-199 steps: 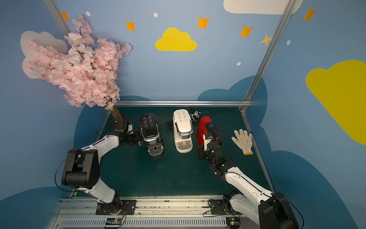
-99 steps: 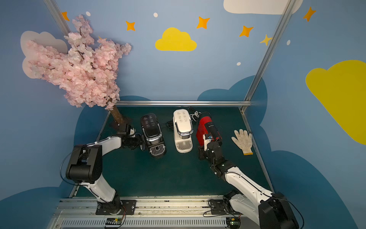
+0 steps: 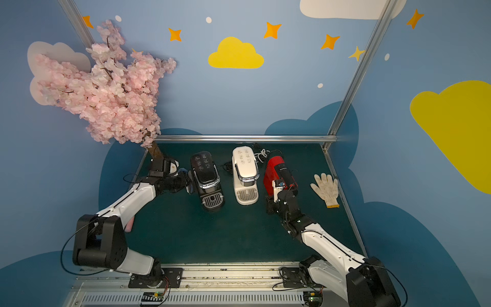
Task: Wipe the surface of a coffee machine
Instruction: Wipe the dirt from the surface of the coffee machine.
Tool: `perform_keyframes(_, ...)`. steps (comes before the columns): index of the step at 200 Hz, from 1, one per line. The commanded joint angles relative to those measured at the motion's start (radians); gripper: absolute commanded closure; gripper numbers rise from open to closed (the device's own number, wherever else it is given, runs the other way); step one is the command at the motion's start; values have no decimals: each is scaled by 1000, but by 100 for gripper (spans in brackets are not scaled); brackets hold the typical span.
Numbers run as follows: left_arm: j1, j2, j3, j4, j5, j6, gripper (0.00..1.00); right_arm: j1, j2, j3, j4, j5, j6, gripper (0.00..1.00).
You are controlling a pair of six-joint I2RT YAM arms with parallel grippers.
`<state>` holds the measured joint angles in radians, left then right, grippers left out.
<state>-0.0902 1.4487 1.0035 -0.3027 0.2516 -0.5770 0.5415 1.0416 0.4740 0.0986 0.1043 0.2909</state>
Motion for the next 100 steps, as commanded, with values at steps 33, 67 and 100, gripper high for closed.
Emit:
perform_keyframes(33, -64, -151, -184, 170, 109, -205, 97, 5, 11, 38, 1, -6, 7, 66)
perform_keyframes(67, -96, -173, -343, 348, 94, -369, 97, 5, 12, 37, 3, -12, 10, 66)
perform_keyframes(100, -122, -115, -396, 484, 93, -473, 97, 5, 18, 39, 6, -14, 11, 66)
